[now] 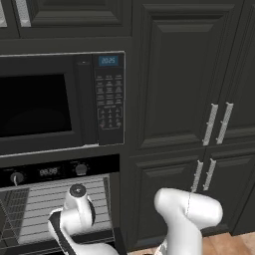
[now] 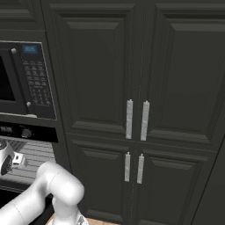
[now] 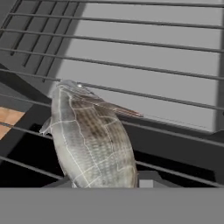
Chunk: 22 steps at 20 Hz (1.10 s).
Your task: Take the fish from the oven and place it on the plate on the counter.
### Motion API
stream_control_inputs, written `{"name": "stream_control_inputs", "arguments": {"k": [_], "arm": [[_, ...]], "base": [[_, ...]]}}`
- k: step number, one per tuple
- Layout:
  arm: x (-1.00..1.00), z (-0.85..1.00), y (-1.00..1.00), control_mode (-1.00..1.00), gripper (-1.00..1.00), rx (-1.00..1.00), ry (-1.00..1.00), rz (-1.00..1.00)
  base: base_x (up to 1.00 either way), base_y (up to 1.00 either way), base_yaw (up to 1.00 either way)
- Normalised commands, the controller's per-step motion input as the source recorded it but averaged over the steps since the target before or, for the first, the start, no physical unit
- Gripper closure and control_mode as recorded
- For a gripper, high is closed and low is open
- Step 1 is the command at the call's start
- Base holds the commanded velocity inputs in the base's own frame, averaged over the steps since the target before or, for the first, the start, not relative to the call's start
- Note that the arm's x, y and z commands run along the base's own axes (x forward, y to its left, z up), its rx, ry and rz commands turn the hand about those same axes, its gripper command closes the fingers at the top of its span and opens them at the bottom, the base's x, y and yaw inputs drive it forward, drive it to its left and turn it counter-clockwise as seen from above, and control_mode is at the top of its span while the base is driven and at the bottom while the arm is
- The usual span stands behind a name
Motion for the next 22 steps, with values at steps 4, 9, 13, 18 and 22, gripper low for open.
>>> {"name": "stream_control_inputs", "arguments": {"k": [4, 9, 13, 18, 22], "arm": [[-0.83, 0.56, -0.34, -1.0, 1.0, 0.08, -0.12, 0.0], [-0.81, 0.71, -0.36, -1.0, 1.0, 0.08, -0.15, 0.0], [-0.69, 0.87, -0.33, -1.0, 1.0, 0.07, -0.17, 0.0], [-0.56, 1.0, -0.33, -1.0, 1.0, 0.07, -0.12, 0.0], [-0.4, 1.0, -0.34, -1.0, 1.0, 0.06, -0.09, 0.0]], "base": [[0.0, 0.0, 0.0], [0.0, 0.0, 0.0], [0.0, 0.0, 0.0], [0.0, 0.0, 0.0], [0.0, 0.0, 0.0]]}}
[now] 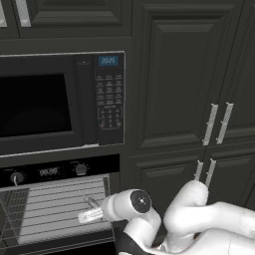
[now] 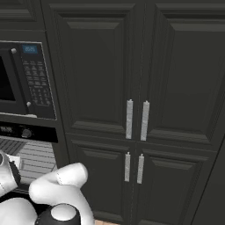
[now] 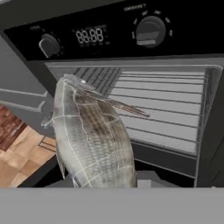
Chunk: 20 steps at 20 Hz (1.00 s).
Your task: Take the fish from the oven and place it on the plate on the counter.
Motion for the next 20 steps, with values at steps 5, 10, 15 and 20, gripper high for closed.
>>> {"name": "stream_control_inputs", "arguments": {"k": [5, 10, 15, 20], "arm": [[-0.28, 1.0, -0.29, -1.0, 1.0, 0.03, -0.06, 0.0], [-0.09, 1.0, -0.3, -1.0, 1.0, 0.01, 0.0, 0.0], [0.04, 1.0, -0.34, -1.0, 1.0, 0.0, 0.1, 0.0], [0.03, 0.89, -0.43, -1.0, 1.0, 0.0, 0.22, -0.03]], "base": [[0.0, 0.0, 0.0], [0.0, 0.0, 0.0], [0.0, 0.0, 0.0], [0.0, 0.0, 0.0]]}}
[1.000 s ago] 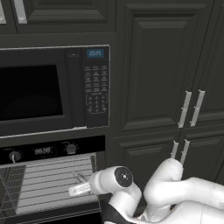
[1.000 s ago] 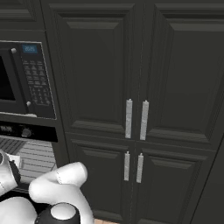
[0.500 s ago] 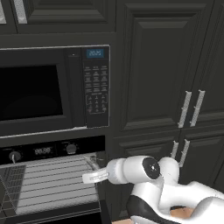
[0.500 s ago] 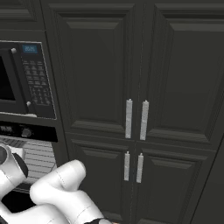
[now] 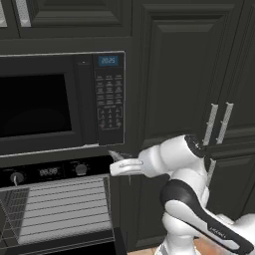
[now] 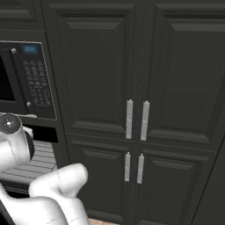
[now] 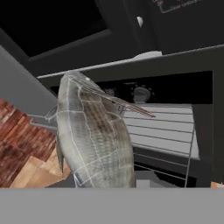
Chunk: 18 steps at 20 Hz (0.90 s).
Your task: Take the fish from the oven and place it on the plate on the counter.
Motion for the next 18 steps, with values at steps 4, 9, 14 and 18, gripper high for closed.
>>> {"name": "stream_control_inputs", "arguments": {"k": [4, 9, 14, 18], "arm": [[0.0, 0.88, -0.49, -1.0, 1.0, 0.0, 0.26, -0.04], [0.0, 0.56, -0.54, -1.0, 1.0, 0.0, 0.28, -0.02], [0.0, 0.09, -0.58, -1.0, 1.0, -0.13, 0.16, 0.0], [0.0, -0.02, -0.52, -1.0, 1.0, -0.26, 0.01, 0.0]], "base": [[0.0, 0.0, 0.0], [0.0, 0.0, 0.0], [0.0, 0.0, 0.0], [0.0, 0.0, 0.0]]}}
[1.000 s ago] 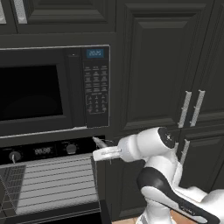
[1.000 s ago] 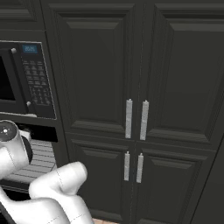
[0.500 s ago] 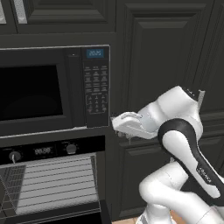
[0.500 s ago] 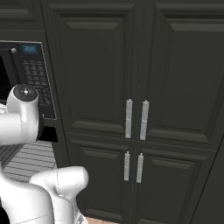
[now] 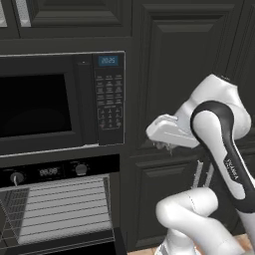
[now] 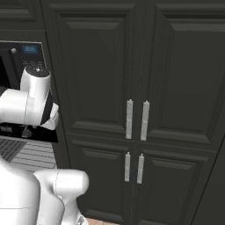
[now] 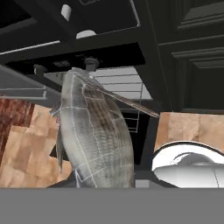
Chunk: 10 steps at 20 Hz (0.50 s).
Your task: Take the fish from the oven and place it on the plate on the counter.
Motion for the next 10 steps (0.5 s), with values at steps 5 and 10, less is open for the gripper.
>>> {"name": "stream_control_inputs", "arguments": {"k": [5, 10], "arm": [[-0.12, -0.1, -0.54, -1.0, 1.0, -0.27, -0.03, 0.0], [-0.46, -0.06, -0.52, -1.0, 1.0, -0.18, -0.16, 0.0]], "base": [[0.0, 0.0, 0.0], [0.0, 0.0, 0.0]]}}
